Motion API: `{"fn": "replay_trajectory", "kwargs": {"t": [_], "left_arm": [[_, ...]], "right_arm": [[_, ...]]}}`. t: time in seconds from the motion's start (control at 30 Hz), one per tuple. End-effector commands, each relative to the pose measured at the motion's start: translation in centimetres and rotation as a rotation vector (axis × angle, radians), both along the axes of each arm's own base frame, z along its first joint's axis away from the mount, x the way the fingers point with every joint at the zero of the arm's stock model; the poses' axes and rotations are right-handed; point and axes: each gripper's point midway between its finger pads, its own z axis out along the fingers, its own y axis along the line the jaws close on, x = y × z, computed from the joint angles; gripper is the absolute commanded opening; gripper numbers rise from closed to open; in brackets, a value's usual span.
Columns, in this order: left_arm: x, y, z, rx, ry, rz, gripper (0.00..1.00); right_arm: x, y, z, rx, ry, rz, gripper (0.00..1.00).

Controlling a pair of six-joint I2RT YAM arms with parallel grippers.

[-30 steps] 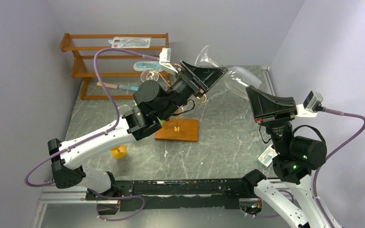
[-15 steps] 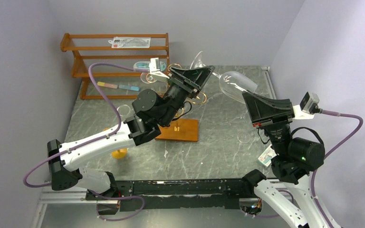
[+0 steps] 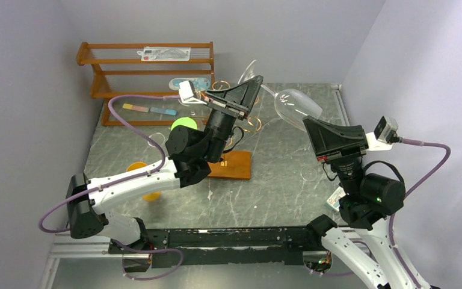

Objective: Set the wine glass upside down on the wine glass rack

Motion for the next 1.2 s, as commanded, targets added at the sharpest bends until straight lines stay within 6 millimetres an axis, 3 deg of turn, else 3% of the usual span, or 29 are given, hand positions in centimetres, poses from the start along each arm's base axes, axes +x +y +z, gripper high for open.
{"fn": "replay_trajectory", "kwargs": {"t": [0.0,0.13,0.27,0.43,0.5,0.6,0.73,0.9,1.03,1.17], "left_arm": [[-0.6,3.7,4.4,-0.176,-0.100,0.099,0.31],[-0.6,3.4,4.9,-0.184,-0.122,0.109,0.26],[-0.7,3.5,5.2,-0.189,-0.157,0.133,0.06],[-1.9,3.8,6.0,-0.144,-0.264,0.169,0.05],[-2.6,3.7,6.2,-0.105,-0.317,0.180,0.05],[-3.6,4.1,5.8,-0.008,-0.388,0.208,0.05],[-4.4,4.9,4.7,0.135,-0.449,0.251,0.05],[-6.2,3.5,4.0,0.326,-0.570,0.201,0.05],[-8.0,2.5,3.0,0.435,-0.669,0.127,0.05],[-9.1,1.7,1.2,0.560,-0.735,0.069,0.05]], "right_arm": [[-0.6,0.3,0.1,-0.009,-0.030,0.026,0.00],[-0.5,0.6,0.0,-0.020,-0.029,0.035,0.00],[-0.2,0.8,-0.2,-0.026,-0.020,0.039,0.00],[0.7,0.7,-0.8,-0.034,0.045,0.016,0.02],[1.7,0.3,-1.5,-0.042,0.121,-0.025,0.17],[2.0,-0.3,-2.8,-0.069,0.177,-0.069,0.51],[0.2,-0.1,-3.6,-0.184,0.125,-0.067,0.73],[-2.6,0.1,-4.1,-0.438,0.049,-0.076,0.83],[-2.9,-0.2,-4.0,-0.526,0.032,-0.107,0.86],[-4.7,2.6,-4.4,-0.646,-0.086,0.061,0.86]]}}
